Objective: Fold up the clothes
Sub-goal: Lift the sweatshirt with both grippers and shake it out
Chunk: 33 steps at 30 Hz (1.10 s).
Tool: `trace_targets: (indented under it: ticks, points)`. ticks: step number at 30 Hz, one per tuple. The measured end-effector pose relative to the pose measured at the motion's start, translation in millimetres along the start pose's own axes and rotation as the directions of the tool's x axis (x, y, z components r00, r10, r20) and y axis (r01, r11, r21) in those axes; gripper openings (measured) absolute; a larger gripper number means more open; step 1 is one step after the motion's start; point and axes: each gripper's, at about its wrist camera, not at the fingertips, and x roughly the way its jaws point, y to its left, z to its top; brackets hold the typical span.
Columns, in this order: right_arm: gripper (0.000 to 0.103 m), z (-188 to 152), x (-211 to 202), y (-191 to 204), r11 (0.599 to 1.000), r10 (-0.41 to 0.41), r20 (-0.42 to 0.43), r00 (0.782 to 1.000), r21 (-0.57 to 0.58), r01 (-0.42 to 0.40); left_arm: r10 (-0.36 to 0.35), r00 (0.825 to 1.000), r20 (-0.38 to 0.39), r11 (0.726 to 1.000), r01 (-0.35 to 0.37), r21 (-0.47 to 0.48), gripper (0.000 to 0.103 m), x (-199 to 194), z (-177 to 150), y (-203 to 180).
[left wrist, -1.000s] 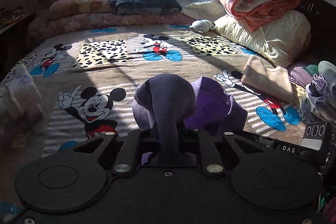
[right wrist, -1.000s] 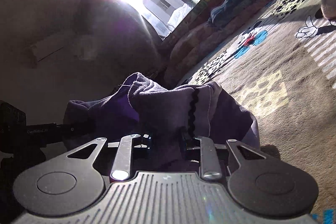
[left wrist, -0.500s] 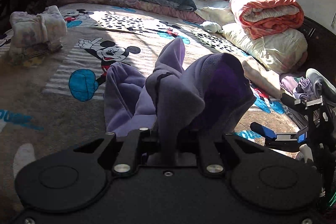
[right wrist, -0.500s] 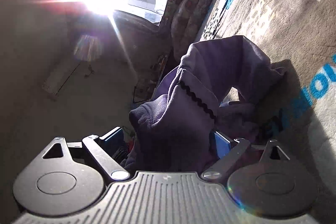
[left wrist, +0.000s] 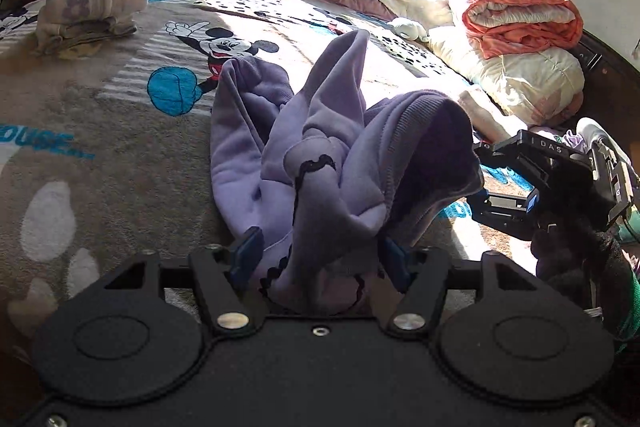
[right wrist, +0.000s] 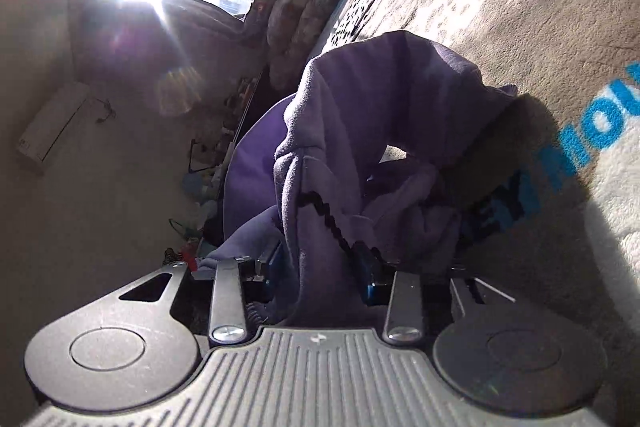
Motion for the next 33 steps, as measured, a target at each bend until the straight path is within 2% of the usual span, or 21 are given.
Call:
trace_targets:
  ticks: [2, 4, 6, 8, 10, 11, 12, 15, 18, 19, 20, 24, 27, 29, 30, 32, 33]
  points:
    - [0.04, -8, -6, -5, 1.0, 0.003, 0.004, 1.0, 0.024, -0.003, -0.053, 0.999, 0.005, 0.996, 0.053, -0.069, 0.082, -10, -2, 7]
    - [0.04, -11, -8, -8, 0.999, 0.0, 0.013, 1.0, 0.032, -0.001, -0.103, 0.995, -0.001, 0.979, 0.101, -0.178, 0.086, -13, -5, 18]
    - [0.04, -14, -10, -10, 0.999, 0.002, 0.01, 1.0, 0.035, -0.002, -0.145, 0.989, -0.011, 0.937, 0.134, -0.323, 0.086, -11, -9, 32]
    - [0.042, -16, -12, -8, 1.0, -0.002, -0.002, 1.0, 0.026, 0.002, -0.184, 0.983, 0.012, 0.874, 0.169, -0.456, 0.086, -10, -15, 45]
    - [0.048, -17, -11, -7, 1.0, -0.013, -0.024, 1.0, 0.009, 0.014, -0.221, 0.974, 0.054, 0.81, 0.214, -0.546, 0.086, -13, -19, 53]
    - [0.051, -18, -10, -7, 1.0, -0.016, -0.032, 0.999, 0.006, 0.016, -0.229, 0.971, 0.066, 0.791, 0.225, -0.569, 0.086, -14, -18, 55]
    - [0.054, -17, -11, -8, 1.0, -0.016, -0.034, 0.999, 0.009, 0.017, -0.223, 0.972, 0.068, 0.788, 0.221, -0.575, 0.086, -14, -16, 54]
    - [0.062, -16, -11, -12, 0.999, -0.027, -0.023, 0.999, 0.02, 0.028, -0.183, 0.981, 0.068, 0.795, 0.188, -0.577, 0.086, -12, -7, 52]
    - [0.063, -14, -9, -17, 0.999, -0.037, -0.013, 0.999, 0.033, 0.037, -0.154, 0.986, 0.068, 0.808, 0.165, -0.565, 0.084, -3, 1, 51]
    - [0.063, -14, -9, -19, 0.998, -0.042, -0.015, 0.999, 0.036, 0.042, -0.146, 0.988, 0.054, 0.814, 0.151, -0.561, 0.082, 2, 2, 50]
    - [0.063, -14, -8, -20, 0.998, -0.045, -0.017, 0.999, 0.037, 0.046, -0.141, 0.989, 0.036, 0.82, 0.137, -0.555, 0.074, 8, 3, 50]
    - [0.063, -15, -5, -25, 0.998, -0.041, -0.034, 0.999, 0.039, 0.042, -0.047, 0.998, -0.036, 0.889, 0.025, -0.458, 0.071, 21, 2, 37]
    - [0.061, -15, -3, -22, 1.0, -0.018, -0.058, 0.998, 0.015, 0.019, -0.042, 0.999, -0.015, 0.925, 0.033, -0.379, 0.07, 15, 3, 21]
    - [0.058, -14, -2, -21, 1.0, -0.02, -0.058, 0.998, 0.006, 0.02, 0.02, 0.999, -0.028, 0.952, -0.028, -0.306, 0.058, 17, 5, 9]
    - [0.058, -13, -2, -20, 1.0, -0.021, -0.056, 0.998, 0.003, 0.021, 0.033, 0.999, -0.039, 0.956, -0.043, -0.291, 0.055, 20, 5, 8]
    - [0.058, -11, -6, -22, 1.0, -0.021, -0.039, 0.999, 0.016, 0.021, 0.031, 0.997, -0.068, 0.938, -0.053, -0.343, 0.035, 30, 1, 18]
    - [0.058, -9, -8, -23, 1.0, -0.022, -0.032, 0.999, 0.014, 0.022, 0.031, 0.997, -0.073, 0.927, -0.056, -0.37, 0.035, 31, -1, 23]
